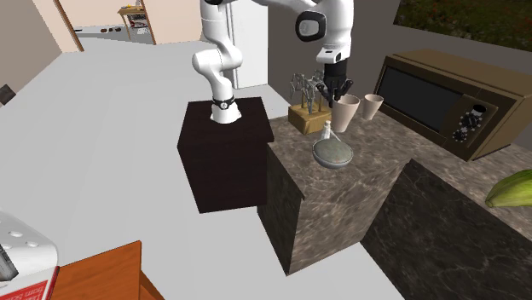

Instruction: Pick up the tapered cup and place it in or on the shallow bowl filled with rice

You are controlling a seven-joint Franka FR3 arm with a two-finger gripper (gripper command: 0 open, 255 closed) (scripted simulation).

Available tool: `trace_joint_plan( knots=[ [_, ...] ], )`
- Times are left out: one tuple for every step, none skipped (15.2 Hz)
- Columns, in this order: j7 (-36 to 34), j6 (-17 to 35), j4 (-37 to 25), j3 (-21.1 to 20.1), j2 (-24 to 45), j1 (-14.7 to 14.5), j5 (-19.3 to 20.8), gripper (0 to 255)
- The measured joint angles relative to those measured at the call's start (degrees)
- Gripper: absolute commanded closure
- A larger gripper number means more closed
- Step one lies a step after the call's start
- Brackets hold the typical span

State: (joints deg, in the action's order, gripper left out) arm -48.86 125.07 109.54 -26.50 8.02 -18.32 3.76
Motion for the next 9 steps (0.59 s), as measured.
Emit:
trace_joint_plan(
  knots=[
    [-0.2, 0.7, 0.4, 0.0, 0.3, -0.1, 0.2, 255],
    [-0.1, 1.5, 1.0, 0.1, 0.6, 0.0, 0.3, 255],
    [-0.4, 2.2, 1.5, 0.1, 0.9, -0.1, 0.6, 255],
    [-0.5, 2.9, 2.0, 0.1, 1.1, -0.1, 0.7, 255],
    [-0.6, 3.5, 2.3, 0.2, 1.4, -0.2, 0.9, 255],
    [-0.7, 4.3, 2.6, 0.2, 1.8, -0.2, 1.2, 255],
    [-0.9, 5.1, 3.1, 0.3, 2.2, -0.3, 1.4, 255],
    [-1.1, 5.7, 3.5, 0.3, 2.5, -0.3, 1.7, 255],
    [-1.2, 6.4, 3.9, 0.4, 2.9, -0.4, 1.9, 255]
  ],
)
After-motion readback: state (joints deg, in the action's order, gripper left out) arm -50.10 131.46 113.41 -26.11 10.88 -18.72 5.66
